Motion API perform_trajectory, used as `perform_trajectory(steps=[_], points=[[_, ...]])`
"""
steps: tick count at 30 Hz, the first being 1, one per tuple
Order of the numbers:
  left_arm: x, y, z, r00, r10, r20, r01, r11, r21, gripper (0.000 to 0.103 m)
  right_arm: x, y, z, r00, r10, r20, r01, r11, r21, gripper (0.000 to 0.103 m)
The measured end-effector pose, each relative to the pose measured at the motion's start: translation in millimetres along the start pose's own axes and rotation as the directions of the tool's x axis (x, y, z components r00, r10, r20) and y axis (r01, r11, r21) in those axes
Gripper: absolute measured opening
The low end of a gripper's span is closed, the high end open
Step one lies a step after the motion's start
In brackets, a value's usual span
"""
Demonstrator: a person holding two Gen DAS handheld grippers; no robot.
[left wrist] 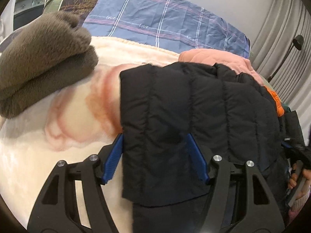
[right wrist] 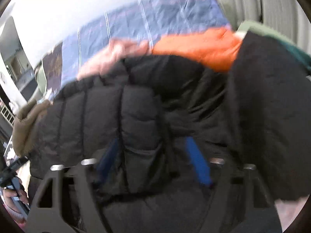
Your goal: Fold large clothes
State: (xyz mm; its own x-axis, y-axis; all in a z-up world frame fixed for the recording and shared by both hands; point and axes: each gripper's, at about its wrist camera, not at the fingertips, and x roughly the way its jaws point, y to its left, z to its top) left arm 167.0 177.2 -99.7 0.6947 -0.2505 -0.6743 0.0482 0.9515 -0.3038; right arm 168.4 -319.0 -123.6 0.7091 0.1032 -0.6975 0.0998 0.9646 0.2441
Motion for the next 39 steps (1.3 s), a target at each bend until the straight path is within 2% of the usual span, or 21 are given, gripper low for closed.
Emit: perform_trajectory(steps=[1,3,5,7,8,10,11,13,15,16,17,20,22,23,25,27,29,33,35,36,39], points=[[-3.1,-3.9,2.3,1.0,0.002,0.009,-0.002,1.0,0.011,0.066,4.3,1.1,0.2,0.999,-0.028,-0.018,0.028,1.0,0.008,0.0],[-16.1,-10.3,6.8,0.999,0.005,0.051,-0.006,0.999,0.035,0.066,-9.7,0.4,1.5,0.992,-0.102,0.072,0.101,0.995,0.022,0.0],[-28.6,-11.9,10.1,0.996,-0.006,0.089,0.002,0.999,0.042,0.066,-26.9,1.0,1.3,0.969,-0.19,0.16,0.193,0.981,-0.003,0.0],[-35.8,-9.9,15.6,0.994,-0.008,0.111,0.004,1.0,0.031,0.066,-27.2,-5.0,2.2,0.964,-0.219,0.15,0.223,0.975,-0.009,0.001],[-35.7,-9.2,16.5,0.994,-0.006,0.113,0.003,1.0,0.025,0.065,-19.8,-10.2,2.5,0.967,-0.233,0.101,0.236,0.972,-0.014,0.002],[-31.5,-5.4,16.7,0.995,-0.016,0.098,0.015,1.0,0.011,0.045,-7.8,-19.3,0.0,0.958,-0.285,0.029,0.286,0.958,-0.022,0.007],[-29.0,-4.3,15.9,0.996,-0.02,0.088,0.019,1.0,0.007,0.041,-5.5,-23.4,-3.2,0.945,-0.325,0.018,0.326,0.945,-0.012,0.015],[-21.3,-3.2,12.1,0.998,-0.024,0.059,0.024,1.0,-0.003,0.027,-9.6,-25.4,-5.7,0.939,-0.342,0.047,0.341,0.94,0.022,0.025],[-18.8,-4.9,10.1,0.998,-0.014,0.057,0.014,1.0,-0.006,0.023,-31.0,-19.3,-10.3,0.941,-0.31,0.138,0.306,0.951,0.05,0.025],[-19.7,-8.4,11.1,0.998,-0.018,0.068,0.018,1.0,-0.007,0.023,-40.4,-12.7,-12.4,0.945,-0.271,0.182,0.269,0.962,0.038,0.025],[-21.5,-11.3,12.1,0.996,-0.028,0.079,0.029,1.0,-0.005,0.023,-49.6,0.3,-13.9,0.955,-0.191,0.225,0.198,0.98,-0.006,0.025],[-24.4,-32.8,19.2,0.99,-0.093,0.101,0.089,0.995,0.041,0.023,-45.9,30.8,-18.9,0.98,-0.032,0.198,0.061,0.989,-0.138,0.025],[-14.1,-47.4,17.8,0.994,-0.071,0.086,0.063,0.994,0.09,0.026,-22.2,45.5,-28.2,0.991,-0.052,0.126,0.075,0.979,-0.19,0.032],[1.4,-53.0,15.0,0.999,-0.021,0.042,0.016,0.993,0.116,0.029,-8.9,45.1,-31.4,0.993,-0.071,0.094,0.088,0.978,-0.191,0.039],[37.5,-52.8,4.4,0.996,0.079,-0.038,-0.073,0.986,0.152,0.034,32.2,38.5,-43.8,0.996,-0.087,0.008,0.087,0.982,-0.167,0.04],[58.1,-44.1,-5.7,0.994,0.084,-0.069,-0.074,0.987,0.145,0.034,44.0,36.6,-49.2,0.997,-0.075,-0.004,0.073,0.984,-0.161,0.041],[56.0,-41.2,-4.4,0.995,0.078,-0.06,-0.07,0.99,0.121,0.034,42.1,41.8,-50.1,0.996,-0.091,0.01,0.091,0.979,-0.181,0.042],[41.0,-57.5,-3.6,0.989,0.142,-0.038,-0.134,0.975,0.178,0.034,42.8,44.9,-53.5,0.996,-0.09,0.01,0.09,0.979,-0.182,0.042],[25.0,-68.8,0.3,0.995,0.097,-0.013,-0.093,0.979,0.181,0.036,43.7,46.4,-53.4,0.996,-0.089,0.011,0.09,0.979,-0.183,0.043],[12.9,-79.6,3.3,0.999,0.052,0.004,-0.052,0.98,0.192,0.038,44.7,48.4,-52.5,0.996,-0.09,0.011,0.09,0.979,-0.184,0.043],[-8.6,-115.1,8.8,0.999,-0.028,0.03,0.02,0.968,0.25,0.046,41.8,41.3,-51.7,0.996,-0.089,0.011,0.089,0.979,-0.184,0.043]])
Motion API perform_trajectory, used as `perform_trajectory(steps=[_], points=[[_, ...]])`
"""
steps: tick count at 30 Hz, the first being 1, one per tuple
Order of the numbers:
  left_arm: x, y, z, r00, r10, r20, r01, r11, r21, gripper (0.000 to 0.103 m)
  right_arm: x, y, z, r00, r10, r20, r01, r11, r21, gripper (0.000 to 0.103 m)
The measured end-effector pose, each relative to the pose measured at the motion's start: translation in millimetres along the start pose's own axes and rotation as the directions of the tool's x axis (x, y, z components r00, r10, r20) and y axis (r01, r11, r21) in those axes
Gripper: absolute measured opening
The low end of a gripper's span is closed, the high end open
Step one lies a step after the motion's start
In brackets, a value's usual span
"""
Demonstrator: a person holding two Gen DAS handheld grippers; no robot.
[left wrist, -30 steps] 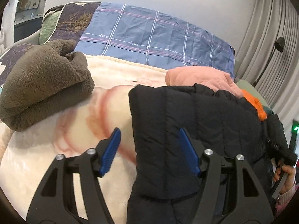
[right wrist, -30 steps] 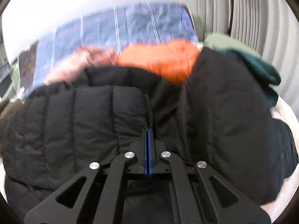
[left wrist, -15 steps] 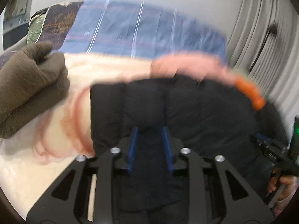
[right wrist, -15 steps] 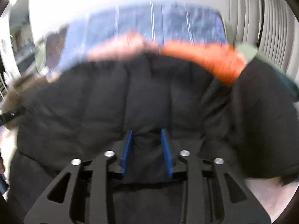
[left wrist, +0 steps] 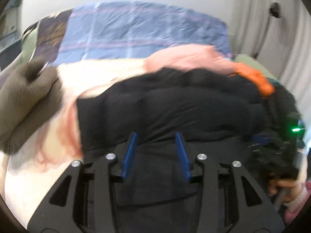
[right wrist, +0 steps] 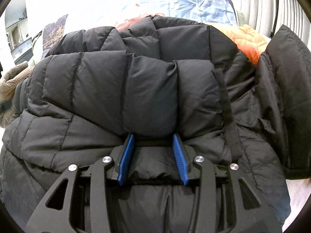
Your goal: Fold large clothes
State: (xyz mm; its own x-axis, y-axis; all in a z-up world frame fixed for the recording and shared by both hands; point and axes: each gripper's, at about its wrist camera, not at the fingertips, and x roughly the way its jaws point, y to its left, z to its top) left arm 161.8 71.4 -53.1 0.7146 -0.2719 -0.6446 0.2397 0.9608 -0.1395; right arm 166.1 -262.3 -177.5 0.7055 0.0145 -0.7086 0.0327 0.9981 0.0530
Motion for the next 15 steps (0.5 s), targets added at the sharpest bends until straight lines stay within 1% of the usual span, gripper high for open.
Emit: perform_trajectory(steps=[2,3,4,6,7,8,10,11,13,14,15], points=[[3.0,-22.1,5.1,0.997,-0.072,-0.002,0.072,0.997,0.01,0.049,-0.8,-0.4,0.2,1.0,0.007,0.002,-0.007,1.0,0.004,0.044],[9.1,-28.9,4.5,0.996,-0.086,-0.01,0.086,0.996,0.009,0.052,-2.9,-1.5,1.3,1.0,0.015,0.005,-0.015,1.0,0.008,0.045],[22.8,-36.5,1.1,0.995,-0.088,-0.037,0.089,0.996,0.005,0.054,-7.7,-4.2,1.5,0.999,0.029,0.015,-0.029,0.999,0.018,0.047],[56.4,-45.6,-17.1,0.994,-0.037,-0.107,0.04,0.999,0.021,0.057,-29.1,-13.6,-0.7,0.998,0.044,0.051,-0.046,0.998,0.049,0.049],[74.3,-47.0,-30.1,0.992,-0.002,-0.126,0.006,0.999,0.035,0.057,-45.5,-18.7,-2.7,0.995,0.057,0.087,-0.063,0.996,0.069,0.058],[81.1,-46.6,-37.5,0.993,0.004,-0.118,0.0,1.0,0.03,0.057,-71.8,-26.7,-7.0,0.985,0.09,0.147,-0.103,0.991,0.087,0.068],[80.0,-43.9,-35.3,0.994,-0.008,-0.111,0.01,1.0,0.014,0.059,-112.7,-41.2,-15.5,0.96,0.143,0.241,-0.169,0.981,0.091,0.073],[79.5,-43.0,-34.6,0.994,-0.013,-0.109,0.014,1.0,0.008,0.059,-140.9,-55.6,-21.1,0.942,0.156,0.298,-0.19,0.978,0.088,0.074],[79.9,-40.1,-35.6,0.994,-0.026,-0.107,0.026,1.0,-0.001,0.06,-177.6,-84.3,-27.5,0.923,0.12,0.367,-0.169,0.98,0.102,0.078],[80.5,-41.5,-35.0,0.994,-0.027,-0.107,0.027,1.0,-0.001,0.06,-194.4,-106.8,-31.5,0.915,0.064,0.399,-0.132,0.98,0.147,0.08],[81.2,-44.2,-34.4,0.994,-0.025,-0.106,0.026,1.0,0.0,0.061,-204.4,-126.9,-35.1,0.911,0.005,0.412,-0.097,0.974,0.203,0.08]])
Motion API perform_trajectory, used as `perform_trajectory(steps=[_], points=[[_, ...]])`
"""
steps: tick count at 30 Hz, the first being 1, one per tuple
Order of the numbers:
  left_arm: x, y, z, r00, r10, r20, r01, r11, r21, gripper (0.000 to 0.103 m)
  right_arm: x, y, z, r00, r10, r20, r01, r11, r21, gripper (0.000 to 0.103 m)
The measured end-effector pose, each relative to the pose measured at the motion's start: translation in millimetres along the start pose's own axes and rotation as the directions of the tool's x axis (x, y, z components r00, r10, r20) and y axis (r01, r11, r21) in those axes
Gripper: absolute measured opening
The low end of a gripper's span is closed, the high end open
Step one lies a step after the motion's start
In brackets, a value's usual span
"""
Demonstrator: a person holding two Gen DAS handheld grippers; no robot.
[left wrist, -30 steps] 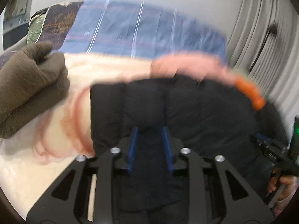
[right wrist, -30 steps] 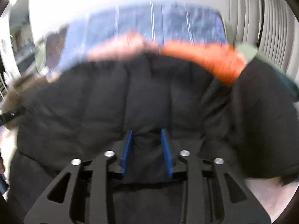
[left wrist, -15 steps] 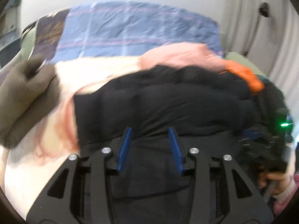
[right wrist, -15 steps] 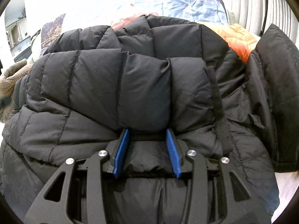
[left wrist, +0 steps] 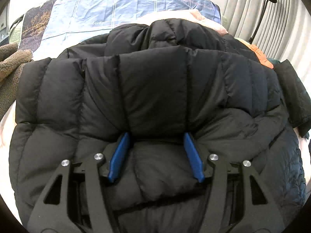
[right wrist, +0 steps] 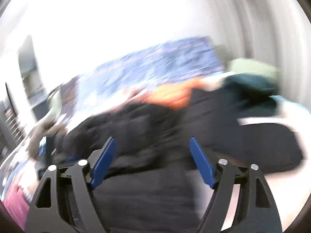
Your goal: Fold large clothes
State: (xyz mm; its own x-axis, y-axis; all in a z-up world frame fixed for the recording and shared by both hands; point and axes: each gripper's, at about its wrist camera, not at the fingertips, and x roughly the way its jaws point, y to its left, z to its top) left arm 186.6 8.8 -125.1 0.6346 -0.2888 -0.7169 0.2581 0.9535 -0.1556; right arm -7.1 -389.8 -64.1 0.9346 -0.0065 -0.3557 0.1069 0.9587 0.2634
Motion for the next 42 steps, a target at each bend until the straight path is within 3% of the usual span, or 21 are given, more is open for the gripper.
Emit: perform_trajectory(steps=[1,3,5,6,8,10,13,15,16,17,18,20,23,26,28,31,34,38,42], points=[[-1.1,-5.9,-3.1,1.0,0.001,0.003,-0.001,1.0,0.001,0.061,-8.7,-22.7,4.2,0.998,-0.063,0.013,0.062,0.997,0.054,0.08],[-1.8,-4.0,-3.8,1.0,-0.017,0.008,0.017,1.0,-0.006,0.065,-23.2,-90.1,5.2,0.979,-0.201,-0.017,0.198,0.944,0.263,0.08],[-2.5,-0.8,-4.9,0.999,-0.037,0.013,0.037,0.999,-0.017,0.067,-33.9,-145.1,-6.6,0.966,-0.246,-0.078,0.253,0.844,0.473,0.075],[-3.6,2.5,-5.4,0.999,-0.047,0.015,0.047,0.999,-0.024,0.068,-41.6,-176.5,-20.6,0.965,-0.243,-0.103,0.255,0.756,0.603,0.073],[-4.1,9.1,-7.0,0.998,-0.062,0.017,0.062,0.998,-0.028,0.071,-48.5,-211.1,-39.1,0.957,-0.262,-0.127,0.273,0.66,0.7,0.073],[-4.7,9.5,-8.8,0.997,-0.07,0.017,0.071,0.997,-0.024,0.075,-42.4,-225.2,-44.4,0.95,-0.278,-0.145,0.298,0.652,0.697,0.073],[-5.4,9.0,-9.6,0.997,-0.08,0.02,0.08,0.997,-0.018,0.081,-25.9,-236.4,-45.1,0.968,-0.217,-0.127,0.239,0.642,0.728,0.073],[-5.9,8.7,-10.0,0.996,-0.088,0.024,0.089,0.996,-0.02,0.083,-12.6,-238.4,-39.6,0.965,-0.231,-0.121,0.245,0.646,0.723,0.063],[-6.4,9.2,-10.3,0.995,-0.091,0.028,0.091,0.996,-0.022,0.083,-5.0,-240.8,-35.1,0.956,-0.258,-0.14,0.278,0.645,0.712,0.044],[-7.4,10.6,-10.7,0.995,-0.096,0.033,0.097,0.995,-0.026,0.084,4.6,-243.0,-30.9,0.946,-0.277,-0.166,0.31,0.639,0.703,0.013],[-6.4,8.2,-9.9,0.994,-0.1,0.037,0.101,0.994,-0.029,0.084,10.5,-245.1,-28.8,0.943,-0.273,-0.193,0.326,0.63,0.705,0.006],[-8.5,10.5,-10.4,0.992,-0.116,0.051,0.118,0.992,-0.043,0.084,9.2,-241.2,-18.8,0.961,-0.232,-0.152,0.266,0.614,0.743,0.005],[-12.1,16.3,-11.4,0.988,-0.138,0.064,0.142,0.988,-0.062,0.084,5.6,-199.1,20.7,0.978,-0.202,-0.043,0.178,0.718,0.673,0.005],[-17.4,20.7,-12.2,0.985,-0.154,0.082,0.16,0.984,-0.076,0.084,1.1,-108.3,72.7,0.995,-0.046,0.092,-0.005,0.872,0.49,0.004],[-27.8,29.3,-13.6,0.978,-0.179,0.111,0.191,0.976,-0.108,0.084,0.6,-49.0,91.4,0.987,0.078,0.143,-0.125,0.923,0.365,0.004],[-54.9,46.4,-11.9,0.954,-0.245,0.172,0.273,0.947,-0.168,0.084,7.6,37.0,99.7,0.947,0.288,0.145,-0.312,0.931,0.187,0.004],[-92.9,64.0,-8.2,0.914,-0.312,0.26,0.366,0.911,-0.19,0.086,26.6,117.0,83.3,0.893,0.448,0.045,-0.449,0.893,0.033,0.004],[-136.9,93.1,-11.6,0.844,-0.404,0.352,0.49,0.849,-0.201,0.095,68.7,189.4,30.3,0.85,0.5,-0.167,-0.515,0.855,-0.062,0.004],[-133.5,101.3,-13.6,0.847,-0.428,0.316,0.509,0.824,-0.248,0.096,98.0,221.2,-17.2,0.8,0.503,-0.326,-0.544,0.838,-0.042,0.005]])
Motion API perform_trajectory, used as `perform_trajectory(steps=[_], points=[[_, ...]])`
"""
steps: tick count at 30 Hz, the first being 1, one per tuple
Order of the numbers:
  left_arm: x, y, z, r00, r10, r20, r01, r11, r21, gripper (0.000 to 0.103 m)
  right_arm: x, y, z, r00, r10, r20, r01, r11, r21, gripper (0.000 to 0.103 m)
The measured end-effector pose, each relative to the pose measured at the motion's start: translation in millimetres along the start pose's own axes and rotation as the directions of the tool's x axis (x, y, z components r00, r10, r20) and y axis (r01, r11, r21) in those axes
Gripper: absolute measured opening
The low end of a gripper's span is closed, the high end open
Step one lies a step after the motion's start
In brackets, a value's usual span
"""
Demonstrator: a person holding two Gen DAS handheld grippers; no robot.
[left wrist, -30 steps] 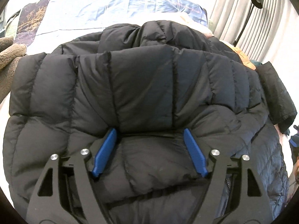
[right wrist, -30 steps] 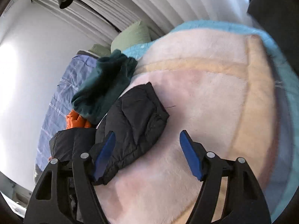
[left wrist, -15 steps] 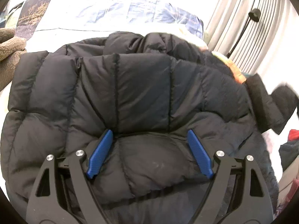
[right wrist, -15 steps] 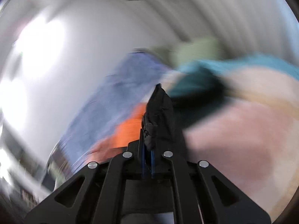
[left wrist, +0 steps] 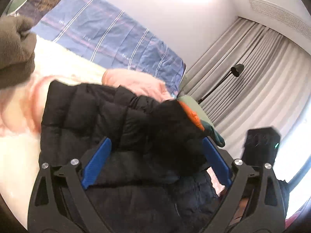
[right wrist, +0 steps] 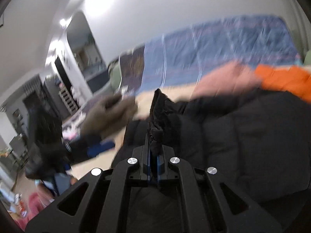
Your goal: Fold large clothes
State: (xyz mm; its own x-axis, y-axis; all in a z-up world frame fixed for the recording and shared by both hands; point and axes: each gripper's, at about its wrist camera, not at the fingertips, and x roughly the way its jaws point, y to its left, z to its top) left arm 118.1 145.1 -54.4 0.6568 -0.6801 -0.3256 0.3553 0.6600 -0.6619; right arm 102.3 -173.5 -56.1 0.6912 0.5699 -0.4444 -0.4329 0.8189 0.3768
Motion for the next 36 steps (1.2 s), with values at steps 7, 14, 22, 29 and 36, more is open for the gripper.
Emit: perform_trajectory(steps=[7,14,22,29,36], points=[[47.2,16.1,-5.1,0.986,-0.07,-0.15,0.051,0.991,-0.122,0.085,25.9,33.5,-34.8,0.991,0.016,-0.13,-0.026,0.997,-0.078,0.018],[65.2,0.7,16.7,0.985,0.036,-0.171,-0.038,0.999,-0.006,0.009,-4.5,16.9,-34.4,0.995,-0.042,-0.086,0.031,0.993,-0.117,0.038],[58.8,13.0,27.3,0.9,0.43,-0.077,-0.399,0.88,0.259,0.026,-25.3,-89.2,-8.8,0.859,-0.511,0.01,0.511,0.859,0.03,0.046],[48.0,49.9,16.7,0.825,0.561,-0.065,-0.543,0.82,0.183,0.035,-7.8,-118.5,-25.8,0.847,-0.52,-0.108,0.527,0.849,0.043,0.049],[31.1,-28.8,20.5,0.903,0.425,0.064,-0.425,0.86,0.283,0.061,-45.2,-101.3,0.2,0.852,-0.523,0.031,0.522,0.853,0.018,0.062]])
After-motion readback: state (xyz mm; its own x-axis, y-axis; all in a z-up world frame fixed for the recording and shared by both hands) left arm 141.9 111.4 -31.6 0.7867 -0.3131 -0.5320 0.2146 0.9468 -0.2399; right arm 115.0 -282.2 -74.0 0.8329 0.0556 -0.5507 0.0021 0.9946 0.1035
